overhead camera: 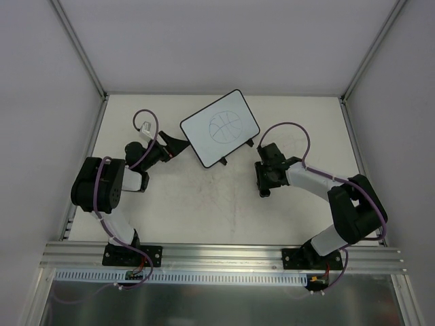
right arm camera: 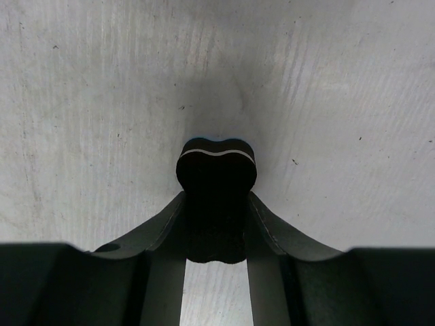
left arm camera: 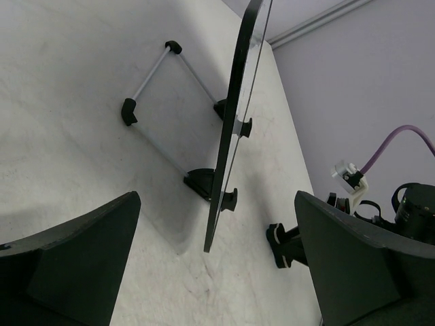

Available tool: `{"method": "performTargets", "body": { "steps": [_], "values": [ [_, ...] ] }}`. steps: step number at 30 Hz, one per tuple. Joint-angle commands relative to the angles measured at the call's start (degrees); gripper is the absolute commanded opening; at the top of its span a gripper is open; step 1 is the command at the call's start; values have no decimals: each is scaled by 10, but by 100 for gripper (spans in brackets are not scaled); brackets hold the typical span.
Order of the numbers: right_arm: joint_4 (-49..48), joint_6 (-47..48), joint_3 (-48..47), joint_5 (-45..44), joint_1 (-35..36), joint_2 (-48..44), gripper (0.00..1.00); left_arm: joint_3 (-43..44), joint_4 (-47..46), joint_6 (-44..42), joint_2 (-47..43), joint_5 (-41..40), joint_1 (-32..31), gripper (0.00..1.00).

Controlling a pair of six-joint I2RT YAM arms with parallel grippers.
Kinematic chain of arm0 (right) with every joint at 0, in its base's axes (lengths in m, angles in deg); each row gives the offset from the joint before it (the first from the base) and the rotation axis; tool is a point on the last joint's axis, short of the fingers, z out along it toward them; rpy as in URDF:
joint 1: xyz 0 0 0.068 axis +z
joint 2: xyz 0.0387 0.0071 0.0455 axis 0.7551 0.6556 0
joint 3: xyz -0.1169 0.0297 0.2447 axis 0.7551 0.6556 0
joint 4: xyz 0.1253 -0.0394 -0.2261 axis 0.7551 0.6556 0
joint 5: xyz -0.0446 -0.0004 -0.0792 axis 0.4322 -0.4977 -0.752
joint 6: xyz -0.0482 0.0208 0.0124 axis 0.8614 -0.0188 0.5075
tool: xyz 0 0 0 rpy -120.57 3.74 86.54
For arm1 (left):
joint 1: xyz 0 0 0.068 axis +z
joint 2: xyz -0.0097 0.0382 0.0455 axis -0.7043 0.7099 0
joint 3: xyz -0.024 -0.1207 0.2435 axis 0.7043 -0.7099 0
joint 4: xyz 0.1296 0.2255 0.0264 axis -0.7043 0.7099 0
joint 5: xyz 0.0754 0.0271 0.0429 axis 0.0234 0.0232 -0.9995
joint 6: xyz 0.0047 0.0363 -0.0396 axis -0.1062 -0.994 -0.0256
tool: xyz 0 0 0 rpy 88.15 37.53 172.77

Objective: Erase the whiteboard

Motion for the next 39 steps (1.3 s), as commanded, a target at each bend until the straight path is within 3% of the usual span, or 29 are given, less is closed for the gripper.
{"method": "performTargets", "body": {
  "steps": [1, 9, 11, 12, 18, 25, 28, 34, 39],
  "values": [
    [14, 4, -3, -16, 2, -10, 36, 16, -118, -8, -1, 16, 7, 98],
    [-3, 3, 12, -21, 3, -31, 33, 39, -160, -6, 29, 17, 7, 93],
    [-5, 4, 14, -19, 3, -32, 33, 52, -176, 0, 40, 20, 6, 88],
    [-5, 4, 14, -18, 3, -32, 32, 57, -181, 3, 49, 26, 6, 82],
    [-10, 8, 16, -16, 5, -37, 32, 82, -185, 8, 62, 17, 4, 81],
    [-17, 9, 22, -18, 7, -46, 31, 122, -189, 9, 82, 14, -13, 72],
    [-17, 9, 22, -19, 7, -46, 31, 140, -193, 9, 94, 12, -19, 62],
    [-18, 11, 22, -18, 9, -47, 30, 153, -192, 7, 106, -1, -24, 59],
    [-18, 11, 24, -20, 10, -49, 30, 161, -189, 3, 110, -10, -29, 49]
  ]
}}
